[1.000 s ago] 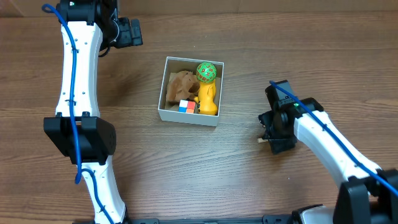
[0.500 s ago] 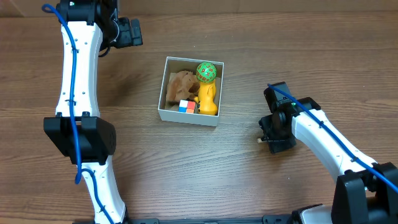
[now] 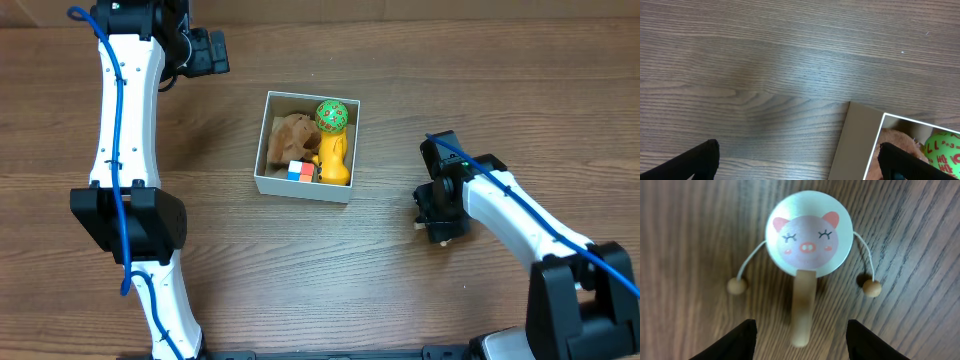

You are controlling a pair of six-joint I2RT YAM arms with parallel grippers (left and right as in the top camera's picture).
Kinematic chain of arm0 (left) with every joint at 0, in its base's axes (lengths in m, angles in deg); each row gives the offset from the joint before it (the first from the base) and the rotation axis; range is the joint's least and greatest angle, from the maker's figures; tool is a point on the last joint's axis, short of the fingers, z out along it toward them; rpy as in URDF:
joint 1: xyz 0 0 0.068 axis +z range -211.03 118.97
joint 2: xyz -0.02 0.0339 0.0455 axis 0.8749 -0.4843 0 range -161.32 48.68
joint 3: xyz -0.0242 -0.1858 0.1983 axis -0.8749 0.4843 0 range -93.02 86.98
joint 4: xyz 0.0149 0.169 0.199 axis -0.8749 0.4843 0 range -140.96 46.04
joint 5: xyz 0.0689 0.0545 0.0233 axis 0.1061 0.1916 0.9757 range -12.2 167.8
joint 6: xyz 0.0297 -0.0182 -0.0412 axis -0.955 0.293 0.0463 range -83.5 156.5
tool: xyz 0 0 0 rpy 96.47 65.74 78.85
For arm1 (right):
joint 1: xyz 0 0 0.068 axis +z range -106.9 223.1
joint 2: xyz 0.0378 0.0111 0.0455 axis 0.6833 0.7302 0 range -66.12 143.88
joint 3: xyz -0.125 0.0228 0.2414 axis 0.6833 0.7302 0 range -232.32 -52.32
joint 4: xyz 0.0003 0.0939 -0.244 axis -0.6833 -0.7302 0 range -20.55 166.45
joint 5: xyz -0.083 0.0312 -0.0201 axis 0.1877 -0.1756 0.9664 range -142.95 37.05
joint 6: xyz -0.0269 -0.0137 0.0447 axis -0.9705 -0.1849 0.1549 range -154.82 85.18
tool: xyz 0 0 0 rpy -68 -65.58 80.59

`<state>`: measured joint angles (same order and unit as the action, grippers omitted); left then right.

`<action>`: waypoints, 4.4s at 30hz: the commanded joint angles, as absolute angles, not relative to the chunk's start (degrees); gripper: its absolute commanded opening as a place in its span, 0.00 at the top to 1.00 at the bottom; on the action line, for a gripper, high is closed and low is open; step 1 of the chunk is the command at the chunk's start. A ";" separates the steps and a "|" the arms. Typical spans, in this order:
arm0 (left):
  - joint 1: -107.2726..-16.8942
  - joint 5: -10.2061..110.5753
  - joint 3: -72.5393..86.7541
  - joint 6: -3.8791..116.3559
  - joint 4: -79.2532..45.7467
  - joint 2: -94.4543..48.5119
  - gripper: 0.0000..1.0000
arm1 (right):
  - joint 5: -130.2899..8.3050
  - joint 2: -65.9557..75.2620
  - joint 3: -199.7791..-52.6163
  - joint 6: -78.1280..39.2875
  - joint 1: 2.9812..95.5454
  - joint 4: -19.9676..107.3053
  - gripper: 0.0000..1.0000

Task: Pack container
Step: 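Move the right gripper down to the pig rattle drum handle, then close the right gripper on the rattle handle and lift it, then carry the rattle over the box with the right gripper and release it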

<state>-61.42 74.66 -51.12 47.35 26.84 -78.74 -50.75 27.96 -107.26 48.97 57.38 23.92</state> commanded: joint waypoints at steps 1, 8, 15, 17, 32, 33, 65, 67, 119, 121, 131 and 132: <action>-61.79 74.82 -51.80 48.32 26.75 -78.17 0.00 | -50.77 30.21 -107.00 49.65 57.23 24.62 0.44; -61.79 74.84 -51.80 48.32 26.75 -78.17 0.00 | -51.15 32.33 -107.00 49.63 57.23 25.19 0.52; -61.81 74.82 -51.80 48.32 26.75 -78.17 0.00 | -51.12 32.51 -107.00 49.63 57.23 25.56 0.53; -61.79 74.82 -51.80 48.32 26.75 -78.17 0.00 | -51.10 32.77 -107.00 49.63 57.23 25.71 0.54; -61.81 74.82 -51.80 48.32 26.75 -78.17 0.00 | -50.91 35.48 -107.08 44.80 57.21 26.81 0.68; -61.79 74.84 -51.80 48.32 26.75 -78.17 0.00 | -50.86 35.48 -107.08 43.94 57.21 26.94 0.69; -61.79 74.82 -51.80 48.32 26.75 -78.17 0.00 | -39.87 29.34 -128.22 6.20 57.34 19.07 0.87; -61.79 74.82 -51.80 48.32 26.75 -78.17 0.00 | -39.91 29.34 -134.84 0.38 58.02 15.75 0.85; -61.79 74.82 -51.80 48.32 26.75 -78.17 0.00 | -38.05 34.56 -150.58 -14.87 75.24 28.51 0.86; -61.79 74.82 -51.80 48.32 26.75 -78.17 0.00 | -39.32 36.14 -150.58 -14.61 75.17 30.08 0.96; -61.79 74.84 -51.80 48.32 26.75 -78.17 0.00 | -40.55 48.14 -150.58 -14.61 74.82 37.01 0.96; -61.79 74.82 -51.80 48.32 26.75 -78.17 0.00 | -40.55 48.95 -150.58 -14.61 74.78 37.12 0.96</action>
